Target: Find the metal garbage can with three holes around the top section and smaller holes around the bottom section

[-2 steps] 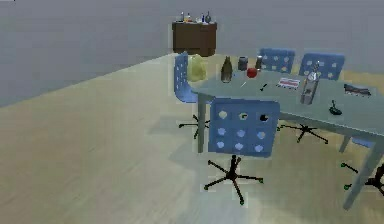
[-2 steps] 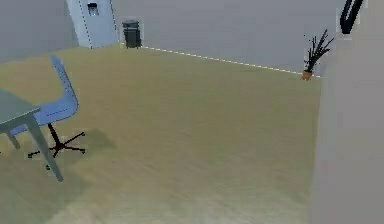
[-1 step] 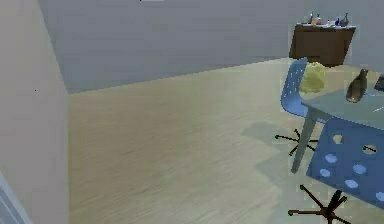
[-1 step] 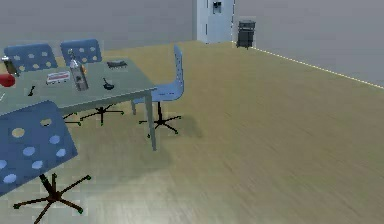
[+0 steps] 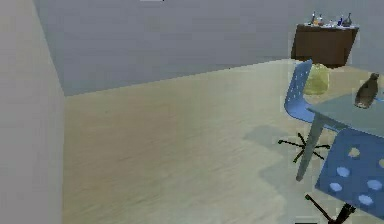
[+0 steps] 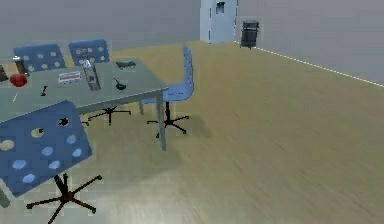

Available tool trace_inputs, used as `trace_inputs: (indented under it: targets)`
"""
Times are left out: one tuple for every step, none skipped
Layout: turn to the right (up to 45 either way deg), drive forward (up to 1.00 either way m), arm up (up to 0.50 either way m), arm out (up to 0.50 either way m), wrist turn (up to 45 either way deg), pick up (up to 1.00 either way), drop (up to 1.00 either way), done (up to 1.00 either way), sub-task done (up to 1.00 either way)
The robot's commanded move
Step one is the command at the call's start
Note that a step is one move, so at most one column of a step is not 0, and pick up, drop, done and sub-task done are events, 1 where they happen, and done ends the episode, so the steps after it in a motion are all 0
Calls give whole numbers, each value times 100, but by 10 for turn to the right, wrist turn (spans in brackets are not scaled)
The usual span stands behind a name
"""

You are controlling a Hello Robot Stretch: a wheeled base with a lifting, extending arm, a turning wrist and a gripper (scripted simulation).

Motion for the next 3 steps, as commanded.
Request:
trace_inputs:
  targets:
    - [450,0,0,0,0,0,0,0,0]
    - [450,0,0,0,0,0,0,0,0]
    - [120,0,0,0,0,0,0,0,0]
